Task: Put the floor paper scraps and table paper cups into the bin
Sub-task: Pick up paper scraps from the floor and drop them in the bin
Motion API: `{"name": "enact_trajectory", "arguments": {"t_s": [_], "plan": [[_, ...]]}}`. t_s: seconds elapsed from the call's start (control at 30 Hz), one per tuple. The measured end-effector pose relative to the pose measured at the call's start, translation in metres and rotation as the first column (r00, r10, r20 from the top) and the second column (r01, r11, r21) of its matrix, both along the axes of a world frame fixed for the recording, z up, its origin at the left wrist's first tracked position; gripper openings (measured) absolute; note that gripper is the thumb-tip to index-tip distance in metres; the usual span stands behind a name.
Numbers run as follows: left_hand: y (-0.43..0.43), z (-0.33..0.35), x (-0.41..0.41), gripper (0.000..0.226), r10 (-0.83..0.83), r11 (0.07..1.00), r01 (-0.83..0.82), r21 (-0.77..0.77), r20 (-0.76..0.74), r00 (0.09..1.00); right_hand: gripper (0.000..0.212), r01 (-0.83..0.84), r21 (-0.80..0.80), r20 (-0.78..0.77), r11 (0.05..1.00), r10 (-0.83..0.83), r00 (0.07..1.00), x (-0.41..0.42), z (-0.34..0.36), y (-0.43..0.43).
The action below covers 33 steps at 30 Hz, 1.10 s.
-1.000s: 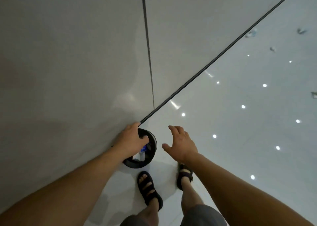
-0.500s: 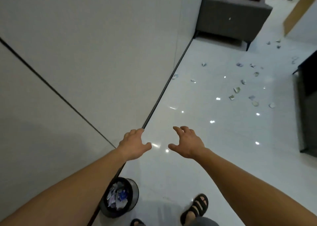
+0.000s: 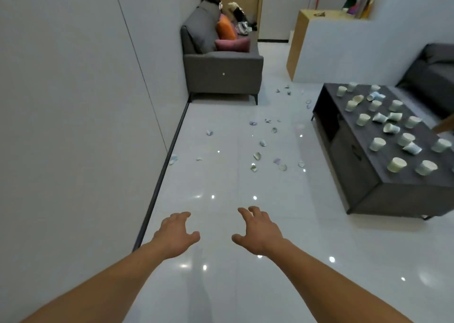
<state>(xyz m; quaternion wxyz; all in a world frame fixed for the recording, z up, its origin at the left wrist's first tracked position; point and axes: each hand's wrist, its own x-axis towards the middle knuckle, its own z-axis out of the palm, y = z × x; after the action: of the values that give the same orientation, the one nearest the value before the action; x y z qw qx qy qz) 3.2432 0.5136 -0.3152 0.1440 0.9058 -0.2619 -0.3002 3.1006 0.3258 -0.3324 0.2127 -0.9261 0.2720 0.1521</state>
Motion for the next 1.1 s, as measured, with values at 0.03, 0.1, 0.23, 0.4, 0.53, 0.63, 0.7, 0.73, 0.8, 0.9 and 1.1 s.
{"name": "enact_trajectory", "arguments": {"t_s": [0.03, 0.1, 0.23, 0.4, 0.53, 0.63, 0.7, 0.73, 0.8, 0.9, 1.1], "plan": [[-0.015, -0.001, 0.004, 0.075, -0.013, 1.0, 0.013, -0.009, -0.004, 1.0, 0.081, 0.023, -0.003, -0.002, 1.0, -0.023, 1.0, 0.001, -0.001, -0.014], [-0.043, -0.004, 0.016, 0.077, -0.036, 0.999, 0.036, -0.015, -0.027, 0.999, 0.081, 0.062, -0.004, -0.027, 0.998, -0.062, 0.998, 0.008, -0.005, -0.038], [-0.101, -0.018, 0.058, 0.079, -0.083, 0.996, 0.081, -0.036, -0.06, 0.995, 0.081, 0.105, -0.007, -0.058, 0.994, -0.106, 0.993, 0.039, -0.012, -0.08], [-0.19, -0.024, 0.125, 0.078, -0.157, 0.986, 0.153, -0.066, -0.059, 0.986, 0.08, 0.203, -0.03, -0.082, 0.979, -0.205, 0.975, 0.079, -0.008, -0.145], [-0.256, -0.017, 0.169, 0.076, -0.235, 0.97, 0.231, -0.081, -0.046, 0.971, 0.079, 0.306, -0.03, -0.06, 0.951, -0.308, 0.95, 0.106, -0.004, -0.195], [-0.297, -0.017, 0.187, 0.076, -0.282, 0.959, 0.278, -0.059, -0.059, 0.958, 0.08, 0.365, 0.0, -0.097, 0.931, -0.363, 0.927, 0.115, -0.01, -0.223], [-0.327, -0.019, 0.195, 0.076, -0.307, 0.951, 0.303, -0.059, -0.072, 0.949, 0.081, 0.389, 0.006, -0.108, 0.921, -0.386, 0.916, 0.121, -0.017, -0.247], [-0.344, -0.02, 0.199, 0.077, -0.32, 0.947, 0.316, -0.06, -0.077, 0.944, 0.081, 0.403, 0.008, -0.113, 0.915, -0.4, 0.91, 0.124, -0.02, -0.262], [-0.38, -0.024, 0.205, 0.078, -0.347, 0.937, 0.344, -0.056, -0.088, 0.934, 0.081, 0.423, 0.017, -0.136, 0.906, -0.417, 0.899, 0.13, -0.027, -0.295], [-0.442, -0.03, 0.211, 0.078, -0.372, 0.928, 0.368, -0.058, -0.093, 0.924, 0.082, 0.428, 0.022, -0.137, 0.904, -0.421, 0.897, 0.14, -0.04, -0.353], [-0.576, -0.028, 0.223, 0.077, -0.359, 0.934, 0.357, -0.027, -0.084, 0.93, 0.082, 0.43, 0.026, -0.123, 0.903, -0.424, 0.897, 0.158, -0.046, -0.491]]}}
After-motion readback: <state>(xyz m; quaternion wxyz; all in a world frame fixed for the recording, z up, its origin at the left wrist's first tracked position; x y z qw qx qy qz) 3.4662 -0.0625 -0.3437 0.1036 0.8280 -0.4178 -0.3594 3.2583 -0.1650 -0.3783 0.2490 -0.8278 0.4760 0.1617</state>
